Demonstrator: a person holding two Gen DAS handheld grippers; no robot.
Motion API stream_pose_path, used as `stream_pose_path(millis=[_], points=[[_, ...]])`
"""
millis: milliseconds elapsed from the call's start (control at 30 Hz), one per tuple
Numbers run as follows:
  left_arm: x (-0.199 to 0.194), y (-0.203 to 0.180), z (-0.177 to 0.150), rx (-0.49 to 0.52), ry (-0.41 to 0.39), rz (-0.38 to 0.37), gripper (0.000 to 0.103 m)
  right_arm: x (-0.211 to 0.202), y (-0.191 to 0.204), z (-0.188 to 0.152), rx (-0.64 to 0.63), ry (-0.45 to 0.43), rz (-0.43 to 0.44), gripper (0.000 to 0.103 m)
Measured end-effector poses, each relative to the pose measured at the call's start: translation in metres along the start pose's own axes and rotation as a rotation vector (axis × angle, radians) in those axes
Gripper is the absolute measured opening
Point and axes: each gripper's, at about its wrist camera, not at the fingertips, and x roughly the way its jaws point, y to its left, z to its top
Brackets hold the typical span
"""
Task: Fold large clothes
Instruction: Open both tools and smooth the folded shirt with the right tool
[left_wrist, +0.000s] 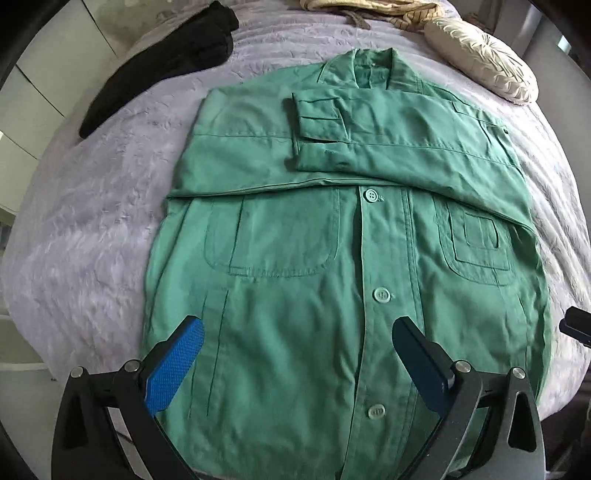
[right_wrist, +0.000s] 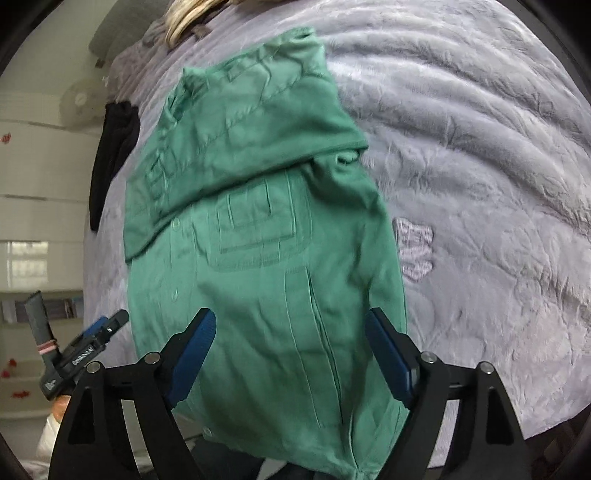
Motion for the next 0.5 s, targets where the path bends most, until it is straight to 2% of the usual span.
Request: stream_pose_path(millis=[100, 500], points=[[-0.010, 0.000, -0.007, 0.000, -0.009, -0.001, 0.102, 0.000, 0.003, -0.003, -0.021, 0.017, -0.027, 0.085], [-0.016, 0.018, -0.016, -0.014, -0.016, -0.001, 0.102, 0.000, 0.023, -0.013, -0.005, 0.012, -0.015, 0.085]])
